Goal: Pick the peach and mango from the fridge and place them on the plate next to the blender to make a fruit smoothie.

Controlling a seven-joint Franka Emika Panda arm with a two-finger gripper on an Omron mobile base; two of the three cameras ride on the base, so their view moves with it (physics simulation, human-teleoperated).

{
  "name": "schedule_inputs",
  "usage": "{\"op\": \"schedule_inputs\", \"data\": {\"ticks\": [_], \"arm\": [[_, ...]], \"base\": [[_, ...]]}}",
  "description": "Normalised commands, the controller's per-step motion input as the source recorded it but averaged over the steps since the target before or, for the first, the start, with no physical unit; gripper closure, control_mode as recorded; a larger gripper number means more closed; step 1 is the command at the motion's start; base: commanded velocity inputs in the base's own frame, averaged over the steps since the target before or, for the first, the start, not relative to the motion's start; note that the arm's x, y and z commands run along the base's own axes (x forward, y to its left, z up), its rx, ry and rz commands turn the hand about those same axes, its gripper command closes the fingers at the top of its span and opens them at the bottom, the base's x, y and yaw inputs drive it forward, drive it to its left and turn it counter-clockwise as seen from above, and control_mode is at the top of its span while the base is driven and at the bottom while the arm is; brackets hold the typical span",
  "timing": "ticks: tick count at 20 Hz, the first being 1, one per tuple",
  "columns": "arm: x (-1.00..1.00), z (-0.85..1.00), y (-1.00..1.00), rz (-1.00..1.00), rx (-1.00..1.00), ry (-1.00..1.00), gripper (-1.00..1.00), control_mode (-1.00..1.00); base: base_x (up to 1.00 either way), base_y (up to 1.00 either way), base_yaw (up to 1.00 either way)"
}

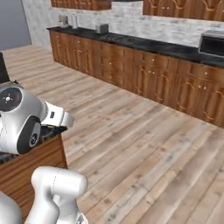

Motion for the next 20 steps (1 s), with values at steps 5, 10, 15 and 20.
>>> {"op": "schedule_inputs", "data": {"ticks": [5, 10, 15, 20], "arm": [[0.0, 0.0, 0.0, 0.0, 0.0, 0.0, 1.0, 1.0], [0.0, 0.0, 0.0, 0.0, 0.0, 0.0, 1.0, 1.0], [0.0, 0.0, 0.0, 0.0, 0.0, 0.0, 1.0, 1.0], [1.0, -0.47, -0.1, 0.07, -0.01, 0.27, 1.0, -1.0]], "base": [[0.68, -0.11, 0.91], [0.68, -0.11, 0.91], [0.86, -0.3, 0.7], [0.0, 0.0, 0.0]]}}
